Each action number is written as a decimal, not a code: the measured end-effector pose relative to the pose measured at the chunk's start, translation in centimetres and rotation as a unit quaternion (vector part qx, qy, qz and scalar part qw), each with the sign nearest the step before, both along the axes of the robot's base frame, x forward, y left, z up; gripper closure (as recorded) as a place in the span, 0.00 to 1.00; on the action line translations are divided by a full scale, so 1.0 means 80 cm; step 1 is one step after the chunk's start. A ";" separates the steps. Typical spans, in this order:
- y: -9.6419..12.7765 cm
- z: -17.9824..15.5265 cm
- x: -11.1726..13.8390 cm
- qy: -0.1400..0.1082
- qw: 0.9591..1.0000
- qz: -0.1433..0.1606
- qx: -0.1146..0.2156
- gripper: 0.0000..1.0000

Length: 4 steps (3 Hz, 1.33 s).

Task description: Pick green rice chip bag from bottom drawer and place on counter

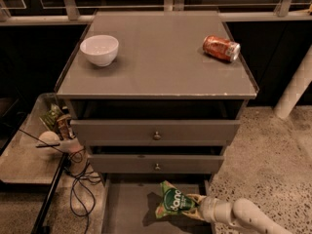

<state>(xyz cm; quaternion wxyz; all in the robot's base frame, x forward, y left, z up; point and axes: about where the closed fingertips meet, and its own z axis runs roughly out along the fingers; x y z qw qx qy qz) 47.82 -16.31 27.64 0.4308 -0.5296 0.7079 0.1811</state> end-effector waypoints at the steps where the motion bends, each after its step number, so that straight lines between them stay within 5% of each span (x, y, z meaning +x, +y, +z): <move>1: -0.007 0.049 -0.010 -0.017 0.999 0.018 -0.026 1.00; 3: -0.016 0.191 0.013 -0.054 0.994 0.024 -0.087 1.00; 4: -0.045 0.279 0.022 -0.086 0.992 0.008 -0.093 1.00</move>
Offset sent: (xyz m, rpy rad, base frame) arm 0.0091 -0.0188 0.1613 -0.2056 -0.1013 0.0735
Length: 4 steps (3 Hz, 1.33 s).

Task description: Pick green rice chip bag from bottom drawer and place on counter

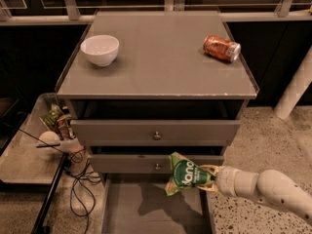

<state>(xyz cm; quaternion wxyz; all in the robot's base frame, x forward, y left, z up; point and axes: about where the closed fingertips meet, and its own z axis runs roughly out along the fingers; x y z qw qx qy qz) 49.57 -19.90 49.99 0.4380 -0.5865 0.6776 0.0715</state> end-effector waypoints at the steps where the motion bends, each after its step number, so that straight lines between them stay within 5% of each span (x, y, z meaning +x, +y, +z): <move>1: 0.003 -0.009 0.002 0.008 1.000 0.000 0.005 1.00; 2: 0.016 -0.006 0.000 0.007 1.000 0.005 -0.010 1.00; 4: 0.050 0.115 -0.021 -0.064 0.994 0.025 -0.080 1.00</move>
Offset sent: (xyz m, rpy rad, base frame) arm -0.0028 0.0228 0.0005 -0.0685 0.0073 0.0188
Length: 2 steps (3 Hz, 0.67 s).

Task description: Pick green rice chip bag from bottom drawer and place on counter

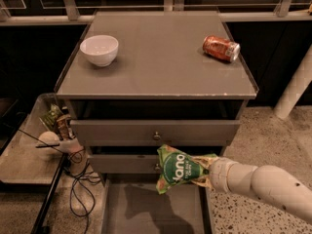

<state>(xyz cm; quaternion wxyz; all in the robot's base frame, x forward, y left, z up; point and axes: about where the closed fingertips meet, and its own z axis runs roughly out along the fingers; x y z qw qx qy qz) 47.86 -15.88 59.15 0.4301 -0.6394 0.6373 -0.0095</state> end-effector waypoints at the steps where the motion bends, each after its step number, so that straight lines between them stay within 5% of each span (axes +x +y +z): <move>1: 0.010 0.063 -0.011 -0.030 0.999 0.005 -0.031 1.00; 2: 0.017 0.131 -0.010 -0.046 0.997 0.016 -0.052 1.00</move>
Offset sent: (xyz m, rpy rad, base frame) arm -0.0085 0.0170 0.1728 -0.1545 -0.1115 0.0657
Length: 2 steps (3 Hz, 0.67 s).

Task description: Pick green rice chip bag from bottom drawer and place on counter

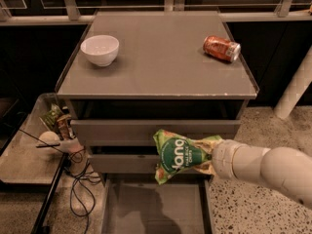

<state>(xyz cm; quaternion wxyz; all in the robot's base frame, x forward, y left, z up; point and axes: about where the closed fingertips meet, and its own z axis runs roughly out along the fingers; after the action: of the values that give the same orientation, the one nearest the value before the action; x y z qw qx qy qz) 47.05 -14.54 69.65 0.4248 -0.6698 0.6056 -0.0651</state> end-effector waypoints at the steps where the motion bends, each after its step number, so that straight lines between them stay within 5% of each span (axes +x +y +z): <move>1: -0.005 0.061 0.012 0.010 1.000 0.009 0.014 1.00; 2: -0.020 0.137 0.032 0.007 0.999 0.011 0.030 1.00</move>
Offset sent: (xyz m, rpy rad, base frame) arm 0.0442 -0.0376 0.1767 0.1049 0.0143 -0.0021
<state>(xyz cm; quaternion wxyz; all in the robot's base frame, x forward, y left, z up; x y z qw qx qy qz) 49.64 -16.17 80.58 0.4410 -0.6636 0.6032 -0.0377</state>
